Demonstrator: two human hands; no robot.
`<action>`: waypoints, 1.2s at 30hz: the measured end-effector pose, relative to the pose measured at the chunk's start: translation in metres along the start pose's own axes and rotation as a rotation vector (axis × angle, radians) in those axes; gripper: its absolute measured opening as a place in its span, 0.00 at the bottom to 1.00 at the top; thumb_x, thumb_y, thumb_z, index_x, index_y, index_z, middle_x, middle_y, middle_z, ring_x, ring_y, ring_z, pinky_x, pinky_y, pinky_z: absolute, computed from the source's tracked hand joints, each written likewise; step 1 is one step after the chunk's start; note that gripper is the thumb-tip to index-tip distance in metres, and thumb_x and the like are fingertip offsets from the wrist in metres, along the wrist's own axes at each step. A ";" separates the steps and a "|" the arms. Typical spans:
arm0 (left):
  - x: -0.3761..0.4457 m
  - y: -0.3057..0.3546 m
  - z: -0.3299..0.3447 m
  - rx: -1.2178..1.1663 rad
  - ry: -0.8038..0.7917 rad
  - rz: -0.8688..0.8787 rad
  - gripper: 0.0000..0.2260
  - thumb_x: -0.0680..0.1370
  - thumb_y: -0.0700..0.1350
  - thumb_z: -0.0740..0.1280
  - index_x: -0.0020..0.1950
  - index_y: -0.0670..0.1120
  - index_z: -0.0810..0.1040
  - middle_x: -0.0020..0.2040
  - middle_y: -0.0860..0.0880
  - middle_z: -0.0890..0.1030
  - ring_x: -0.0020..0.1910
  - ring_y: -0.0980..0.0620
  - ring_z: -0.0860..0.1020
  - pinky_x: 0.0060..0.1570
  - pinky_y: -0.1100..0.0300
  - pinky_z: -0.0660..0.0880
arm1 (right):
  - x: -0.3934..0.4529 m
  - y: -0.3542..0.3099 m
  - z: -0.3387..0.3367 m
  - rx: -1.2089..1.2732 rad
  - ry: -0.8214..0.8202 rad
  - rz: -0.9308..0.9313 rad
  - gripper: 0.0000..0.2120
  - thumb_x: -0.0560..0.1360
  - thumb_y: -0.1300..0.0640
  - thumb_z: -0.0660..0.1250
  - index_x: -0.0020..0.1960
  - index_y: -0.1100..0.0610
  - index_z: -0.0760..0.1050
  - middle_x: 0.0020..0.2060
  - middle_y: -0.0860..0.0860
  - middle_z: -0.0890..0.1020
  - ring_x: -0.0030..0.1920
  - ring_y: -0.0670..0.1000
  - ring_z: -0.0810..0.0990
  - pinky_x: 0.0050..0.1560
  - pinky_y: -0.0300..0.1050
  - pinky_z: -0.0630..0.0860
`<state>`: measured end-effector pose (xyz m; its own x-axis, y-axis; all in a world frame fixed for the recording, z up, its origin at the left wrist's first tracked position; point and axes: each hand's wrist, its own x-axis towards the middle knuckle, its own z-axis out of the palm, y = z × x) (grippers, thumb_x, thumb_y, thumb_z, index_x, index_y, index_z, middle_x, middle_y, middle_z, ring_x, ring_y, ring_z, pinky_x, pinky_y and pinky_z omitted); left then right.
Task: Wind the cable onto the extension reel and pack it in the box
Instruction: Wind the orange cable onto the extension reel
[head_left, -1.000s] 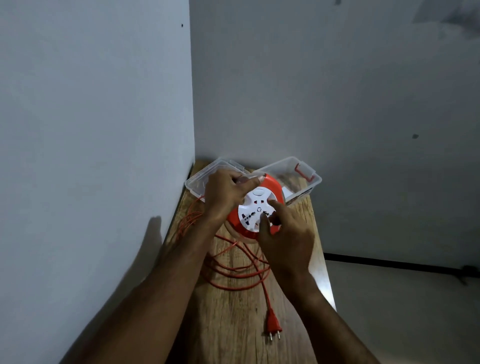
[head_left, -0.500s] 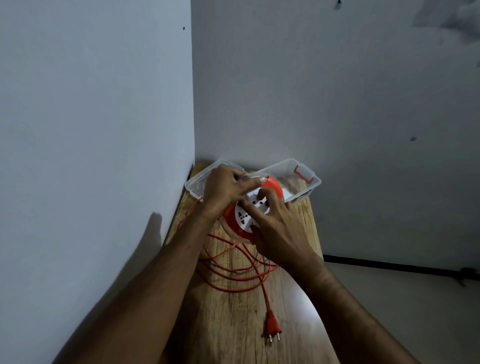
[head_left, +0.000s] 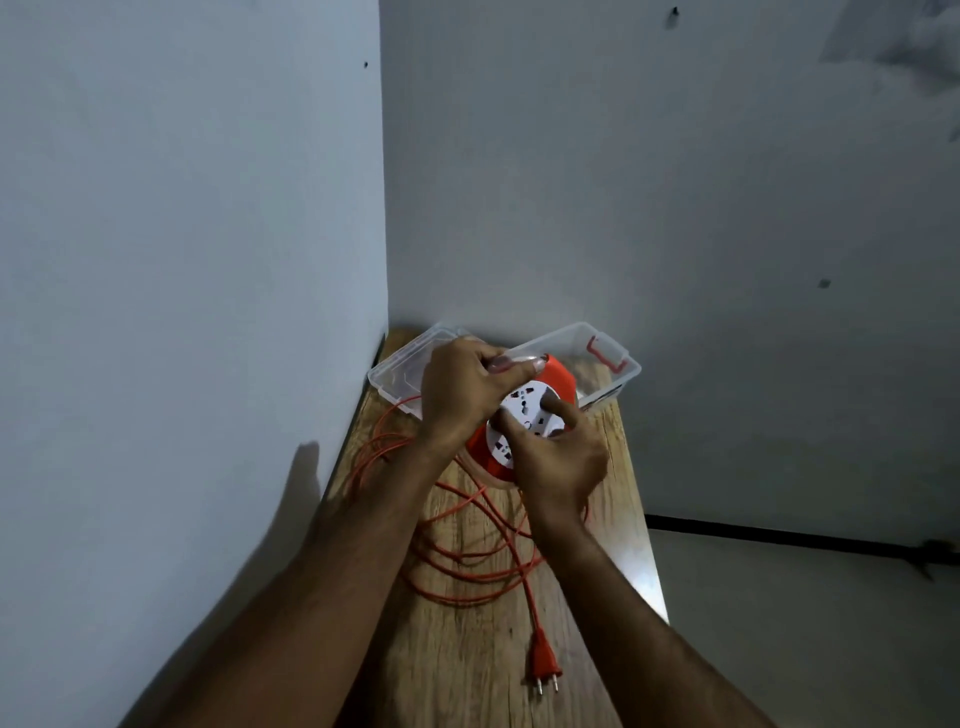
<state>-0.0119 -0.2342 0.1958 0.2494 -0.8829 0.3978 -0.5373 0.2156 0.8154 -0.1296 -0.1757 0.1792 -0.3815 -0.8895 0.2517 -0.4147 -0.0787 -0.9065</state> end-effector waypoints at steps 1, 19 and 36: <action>-0.002 0.001 0.000 0.017 -0.004 0.010 0.27 0.69 0.68 0.73 0.30 0.44 0.78 0.27 0.49 0.78 0.28 0.51 0.77 0.31 0.49 0.75 | -0.002 0.002 0.005 0.088 0.002 0.162 0.26 0.62 0.45 0.84 0.57 0.44 0.82 0.55 0.46 0.84 0.54 0.45 0.82 0.48 0.34 0.79; 0.008 -0.005 -0.016 -0.053 -0.195 -0.088 0.28 0.65 0.73 0.72 0.42 0.48 0.88 0.36 0.51 0.87 0.35 0.54 0.85 0.39 0.45 0.83 | 0.017 0.008 -0.034 -0.768 -0.352 -0.997 0.34 0.68 0.47 0.76 0.73 0.52 0.73 0.65 0.62 0.74 0.60 0.60 0.78 0.51 0.54 0.77; -0.001 0.007 -0.005 0.069 0.002 0.012 0.28 0.67 0.72 0.69 0.39 0.47 0.86 0.34 0.52 0.82 0.34 0.56 0.80 0.36 0.51 0.79 | -0.006 -0.005 0.008 0.161 0.013 0.238 0.24 0.58 0.41 0.84 0.51 0.41 0.80 0.52 0.45 0.84 0.51 0.48 0.84 0.51 0.53 0.84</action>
<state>-0.0114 -0.2298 0.2033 0.2439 -0.8796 0.4085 -0.5946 0.1971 0.7795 -0.1184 -0.1736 0.1793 -0.4634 -0.8857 0.0285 -0.1758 0.0604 -0.9826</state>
